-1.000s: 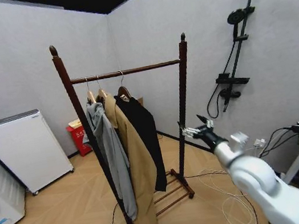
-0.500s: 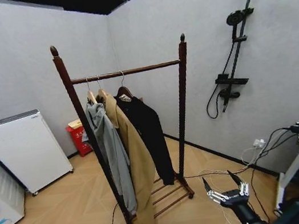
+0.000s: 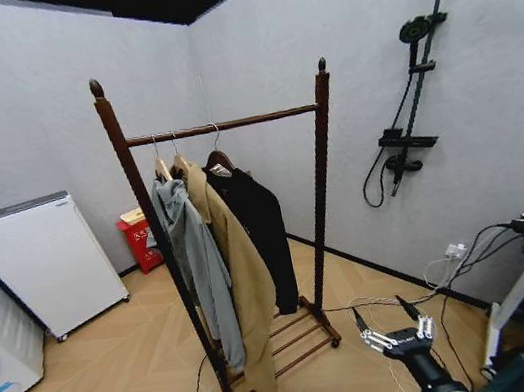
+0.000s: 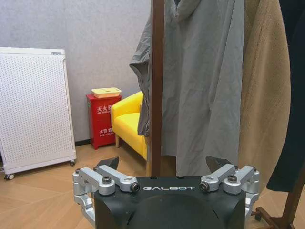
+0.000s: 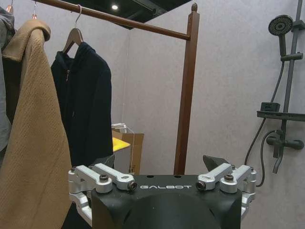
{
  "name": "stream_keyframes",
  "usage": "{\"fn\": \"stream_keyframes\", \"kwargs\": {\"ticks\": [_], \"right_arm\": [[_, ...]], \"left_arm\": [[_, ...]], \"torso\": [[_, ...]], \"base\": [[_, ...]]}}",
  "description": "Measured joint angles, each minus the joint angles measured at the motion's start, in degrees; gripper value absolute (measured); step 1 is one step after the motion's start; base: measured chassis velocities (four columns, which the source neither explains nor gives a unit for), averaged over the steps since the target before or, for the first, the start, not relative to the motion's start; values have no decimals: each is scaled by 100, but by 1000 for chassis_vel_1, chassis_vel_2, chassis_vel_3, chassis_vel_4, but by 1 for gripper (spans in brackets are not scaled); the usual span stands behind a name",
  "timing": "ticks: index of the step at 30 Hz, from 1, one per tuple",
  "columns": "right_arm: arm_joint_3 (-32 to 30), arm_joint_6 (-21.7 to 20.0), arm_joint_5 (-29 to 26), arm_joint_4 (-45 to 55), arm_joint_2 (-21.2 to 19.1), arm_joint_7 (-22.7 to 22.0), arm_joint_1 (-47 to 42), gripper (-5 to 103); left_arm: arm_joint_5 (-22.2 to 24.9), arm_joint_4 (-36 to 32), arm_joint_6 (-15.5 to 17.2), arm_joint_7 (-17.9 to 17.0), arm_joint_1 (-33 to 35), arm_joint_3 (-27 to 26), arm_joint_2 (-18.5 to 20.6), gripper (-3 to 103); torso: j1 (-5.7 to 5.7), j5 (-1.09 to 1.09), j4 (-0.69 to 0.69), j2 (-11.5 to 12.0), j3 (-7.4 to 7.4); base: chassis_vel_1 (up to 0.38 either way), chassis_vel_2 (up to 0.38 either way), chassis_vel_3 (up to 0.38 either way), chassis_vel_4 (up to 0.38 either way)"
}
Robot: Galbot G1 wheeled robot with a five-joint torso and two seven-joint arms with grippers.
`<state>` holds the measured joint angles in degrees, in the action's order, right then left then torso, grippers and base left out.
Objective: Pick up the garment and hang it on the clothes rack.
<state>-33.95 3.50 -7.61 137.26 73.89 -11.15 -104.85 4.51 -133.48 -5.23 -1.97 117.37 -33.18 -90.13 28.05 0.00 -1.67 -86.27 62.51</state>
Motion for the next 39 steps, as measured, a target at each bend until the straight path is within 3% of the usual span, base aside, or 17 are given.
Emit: {"fn": "stream_keyframes", "kwargs": {"ticks": [17, 39], "right_arm": [[8, -12, -15, -8, -5, 1, 33, 100], [11, -18, -22, -14, -6, 1, 43, 100]], "left_arm": [[0, 0, 0, 0, 0, 0, 0, 100], [0, 0, 0, 0, 0, 0, 0, 100]], "torso": [[-1, 0, 0, 0, 0], [-2, -1, -1, -1, 0]], "base": [[-24, -19, -14, -21], [-106, -112, -112, -108]]}}
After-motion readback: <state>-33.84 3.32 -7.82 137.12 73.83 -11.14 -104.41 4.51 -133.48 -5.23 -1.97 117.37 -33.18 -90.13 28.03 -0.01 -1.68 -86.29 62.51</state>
